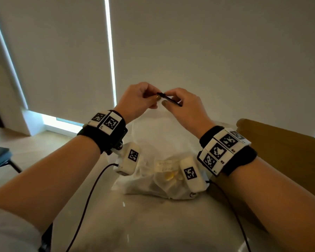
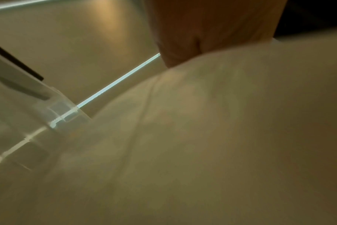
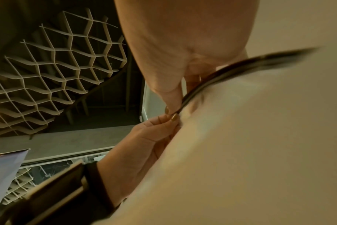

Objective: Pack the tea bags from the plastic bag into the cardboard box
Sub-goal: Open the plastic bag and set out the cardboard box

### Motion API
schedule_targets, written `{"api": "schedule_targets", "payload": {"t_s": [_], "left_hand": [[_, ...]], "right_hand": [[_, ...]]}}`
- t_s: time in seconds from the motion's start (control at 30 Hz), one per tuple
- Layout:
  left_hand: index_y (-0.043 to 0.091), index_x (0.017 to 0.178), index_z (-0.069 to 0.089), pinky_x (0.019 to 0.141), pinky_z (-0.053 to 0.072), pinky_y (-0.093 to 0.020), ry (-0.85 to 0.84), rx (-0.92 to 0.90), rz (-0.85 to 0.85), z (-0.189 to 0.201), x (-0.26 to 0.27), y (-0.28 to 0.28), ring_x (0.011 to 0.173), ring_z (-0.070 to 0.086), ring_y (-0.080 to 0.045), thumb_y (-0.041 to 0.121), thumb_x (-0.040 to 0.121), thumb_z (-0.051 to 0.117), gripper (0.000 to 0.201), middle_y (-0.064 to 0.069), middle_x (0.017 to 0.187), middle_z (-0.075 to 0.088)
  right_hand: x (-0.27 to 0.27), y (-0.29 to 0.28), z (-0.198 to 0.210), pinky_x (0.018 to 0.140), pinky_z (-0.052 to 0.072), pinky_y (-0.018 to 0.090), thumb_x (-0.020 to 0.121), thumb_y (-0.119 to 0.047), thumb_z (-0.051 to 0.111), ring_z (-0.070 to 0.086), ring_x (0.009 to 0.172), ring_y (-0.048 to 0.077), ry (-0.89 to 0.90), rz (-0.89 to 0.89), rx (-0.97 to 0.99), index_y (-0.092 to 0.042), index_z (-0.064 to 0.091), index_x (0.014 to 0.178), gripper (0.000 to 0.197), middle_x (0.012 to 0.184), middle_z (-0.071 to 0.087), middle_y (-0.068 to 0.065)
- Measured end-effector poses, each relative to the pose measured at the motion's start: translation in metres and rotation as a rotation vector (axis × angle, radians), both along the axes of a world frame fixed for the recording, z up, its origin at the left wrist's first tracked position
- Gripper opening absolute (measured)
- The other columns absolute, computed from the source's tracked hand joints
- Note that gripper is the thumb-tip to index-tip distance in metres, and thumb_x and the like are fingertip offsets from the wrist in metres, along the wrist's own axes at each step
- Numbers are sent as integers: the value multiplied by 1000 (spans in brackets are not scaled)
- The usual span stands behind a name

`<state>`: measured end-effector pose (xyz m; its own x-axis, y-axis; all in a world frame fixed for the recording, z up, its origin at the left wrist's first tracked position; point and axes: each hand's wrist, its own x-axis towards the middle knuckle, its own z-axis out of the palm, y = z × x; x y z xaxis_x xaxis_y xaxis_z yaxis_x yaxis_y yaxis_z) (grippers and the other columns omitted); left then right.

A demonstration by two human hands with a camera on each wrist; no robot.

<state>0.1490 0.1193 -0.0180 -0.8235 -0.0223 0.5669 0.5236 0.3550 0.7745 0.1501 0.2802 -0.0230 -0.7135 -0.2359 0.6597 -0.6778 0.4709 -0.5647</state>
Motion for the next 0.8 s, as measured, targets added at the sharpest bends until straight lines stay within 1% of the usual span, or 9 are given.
{"api": "schedule_targets", "payload": {"t_s": [0.07,0.17,0.27,0.33,0.4,0.5,0.63,0.73,0.8], "left_hand": [[18,83,65,79,57,-28,-11,-4,-9,-1,-4,7,69,67,-10,5,88,63,14,-2,82,68],[17,84,65,78,57,-27,-20,-13,-1,-1,-8,15,71,67,-12,6,89,62,12,-2,83,68],[13,87,64,72,56,-25,25,-74,110,-3,-13,21,67,62,-9,8,90,61,6,1,79,65],[18,84,63,68,52,-23,60,-72,195,-7,-18,20,69,57,-9,10,89,62,9,4,77,62],[24,78,61,65,44,-20,55,50,235,-11,-21,13,67,51,-8,9,88,62,18,6,74,59],[23,77,61,66,43,-17,25,240,248,-12,-22,-7,66,52,-6,5,88,62,20,4,73,59],[21,78,62,64,45,-16,-16,372,242,-15,-32,-42,64,56,-3,3,87,61,20,6,74,61],[25,80,61,62,45,-11,-58,303,234,-14,-49,-61,70,56,-4,6,88,60,21,8,76,60],[26,81,60,62,44,-12,-85,273,231,-15,-64,-73,72,54,-4,8,90,57,21,9,78,59]], "right_hand": [[-9,2,1,72,47,31,88,-29,64,54,77,11,18,-9,10,-17,68,95,15,81,60,-8],[-20,5,1,76,50,40,88,-32,62,56,76,12,20,-31,-5,-19,66,86,14,77,60,-11],[-28,7,-2,81,48,49,88,-36,59,57,77,12,26,-38,-12,-27,64,81,12,74,58,-16],[-32,9,-4,83,47,52,88,-37,59,54,74,11,20,-40,-13,-30,63,79,12,72,57,-18],[-36,15,-7,84,47,53,86,-37,60,51,69,9,-5,-37,-19,-31,64,77,11,68,56,-19],[-38,30,-14,84,47,54,82,-41,61,54,68,9,-21,-29,5,-35,65,73,11,69,60,-20],[-35,51,-15,83,49,48,83,-35,65,58,73,15,-57,-93,59,-31,68,76,8,74,64,-13],[-34,68,-13,60,51,28,85,-24,66,57,72,18,-152,-126,49,-23,70,78,8,79,65,1],[-35,78,-11,57,45,16,86,-19,66,56,69,16,-164,-161,24,-24,68,76,12,80,66,7]]}}
